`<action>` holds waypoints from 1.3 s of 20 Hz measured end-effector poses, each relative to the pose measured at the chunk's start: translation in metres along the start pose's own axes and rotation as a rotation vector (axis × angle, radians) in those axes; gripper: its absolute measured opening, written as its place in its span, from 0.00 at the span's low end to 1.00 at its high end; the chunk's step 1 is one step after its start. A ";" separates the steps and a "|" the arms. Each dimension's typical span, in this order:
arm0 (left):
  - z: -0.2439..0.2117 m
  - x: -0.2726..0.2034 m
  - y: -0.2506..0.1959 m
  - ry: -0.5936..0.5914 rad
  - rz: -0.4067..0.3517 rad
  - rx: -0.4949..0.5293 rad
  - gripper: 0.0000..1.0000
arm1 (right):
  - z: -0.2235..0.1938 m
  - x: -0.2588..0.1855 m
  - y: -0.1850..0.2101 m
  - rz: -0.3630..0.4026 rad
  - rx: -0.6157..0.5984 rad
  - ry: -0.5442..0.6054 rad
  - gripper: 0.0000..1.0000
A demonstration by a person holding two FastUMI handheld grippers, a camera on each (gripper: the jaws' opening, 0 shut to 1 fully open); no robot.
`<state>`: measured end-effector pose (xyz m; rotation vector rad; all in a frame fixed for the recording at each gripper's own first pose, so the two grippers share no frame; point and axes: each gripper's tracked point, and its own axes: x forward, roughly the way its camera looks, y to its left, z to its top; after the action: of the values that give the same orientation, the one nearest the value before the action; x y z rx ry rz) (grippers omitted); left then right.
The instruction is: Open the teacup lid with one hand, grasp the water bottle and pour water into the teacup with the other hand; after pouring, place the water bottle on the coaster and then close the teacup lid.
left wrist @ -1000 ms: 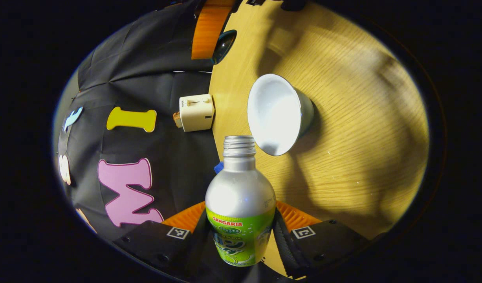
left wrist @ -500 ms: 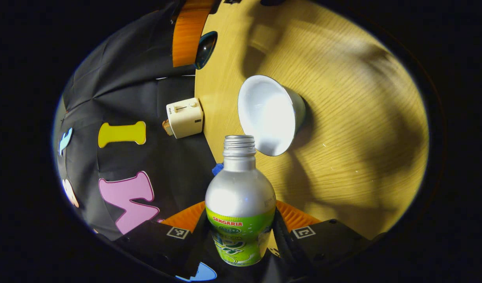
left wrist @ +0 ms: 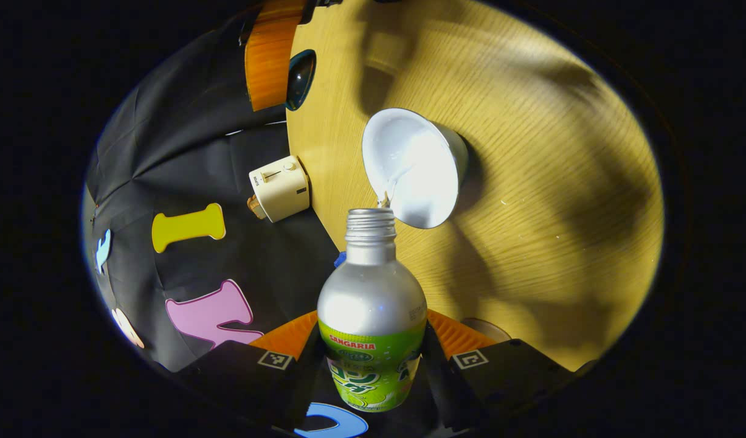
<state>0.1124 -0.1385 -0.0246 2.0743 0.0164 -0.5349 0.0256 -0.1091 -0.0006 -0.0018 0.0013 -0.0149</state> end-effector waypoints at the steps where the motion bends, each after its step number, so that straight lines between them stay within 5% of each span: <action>1: 0.001 0.000 -0.002 0.002 0.002 0.007 0.80 | 0.000 0.000 0.000 0.000 0.000 0.000 0.34; 14: -0.003 -0.007 -0.006 0.029 0.022 0.139 0.81 | 0.000 0.000 0.000 0.000 0.000 0.001 0.34; 26: 0.000 -0.009 -0.007 0.045 0.043 0.159 0.81 | 0.000 0.000 -0.001 0.000 0.000 0.001 0.34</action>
<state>0.1027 -0.1328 -0.0273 2.2367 -0.0460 -0.4764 0.0255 -0.1101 -0.0004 -0.0019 0.0019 -0.0146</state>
